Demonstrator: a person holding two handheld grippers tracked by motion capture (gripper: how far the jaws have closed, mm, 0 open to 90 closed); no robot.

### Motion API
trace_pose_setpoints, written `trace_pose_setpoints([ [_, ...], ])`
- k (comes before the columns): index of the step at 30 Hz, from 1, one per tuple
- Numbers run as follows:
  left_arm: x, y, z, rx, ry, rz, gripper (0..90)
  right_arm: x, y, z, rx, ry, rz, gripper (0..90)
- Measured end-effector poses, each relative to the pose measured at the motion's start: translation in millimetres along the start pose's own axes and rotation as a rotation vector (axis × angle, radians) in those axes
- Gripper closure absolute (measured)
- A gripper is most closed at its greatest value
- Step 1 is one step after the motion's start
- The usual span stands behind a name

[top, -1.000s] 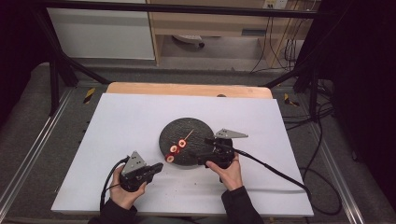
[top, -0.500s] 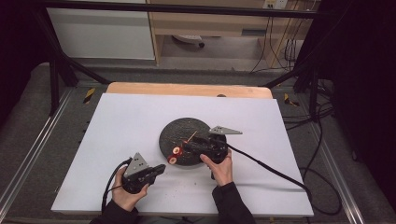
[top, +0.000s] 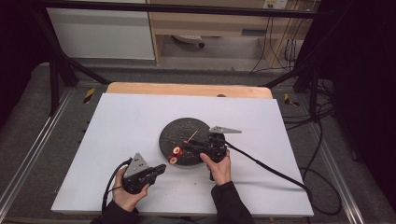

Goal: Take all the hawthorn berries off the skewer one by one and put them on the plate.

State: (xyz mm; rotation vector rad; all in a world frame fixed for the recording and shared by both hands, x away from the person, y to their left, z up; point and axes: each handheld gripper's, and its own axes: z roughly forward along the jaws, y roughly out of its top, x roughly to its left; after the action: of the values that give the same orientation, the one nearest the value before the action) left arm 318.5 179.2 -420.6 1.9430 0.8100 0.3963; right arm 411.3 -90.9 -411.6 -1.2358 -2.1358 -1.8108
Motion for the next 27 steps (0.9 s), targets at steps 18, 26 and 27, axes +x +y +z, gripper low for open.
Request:
trace_pose_setpoints([
  [18,-0.5,0.8,-4.8,-0.027,-0.001,0.004,88.4,-4.8,26.8,-16.4,-0.074,-0.056,-0.001,62.1],
  [26,0.1,1.0,-6.0,-0.031,0.000,0.004,88.4,-13.9,47.0,-26.9,-0.111,-0.096,-0.002,62.3],
  [27,0.3,1.0,-6.1,-0.030,0.001,0.003,88.5,-15.5,49.9,-27.7,-0.109,-0.106,-0.005,62.2],
])
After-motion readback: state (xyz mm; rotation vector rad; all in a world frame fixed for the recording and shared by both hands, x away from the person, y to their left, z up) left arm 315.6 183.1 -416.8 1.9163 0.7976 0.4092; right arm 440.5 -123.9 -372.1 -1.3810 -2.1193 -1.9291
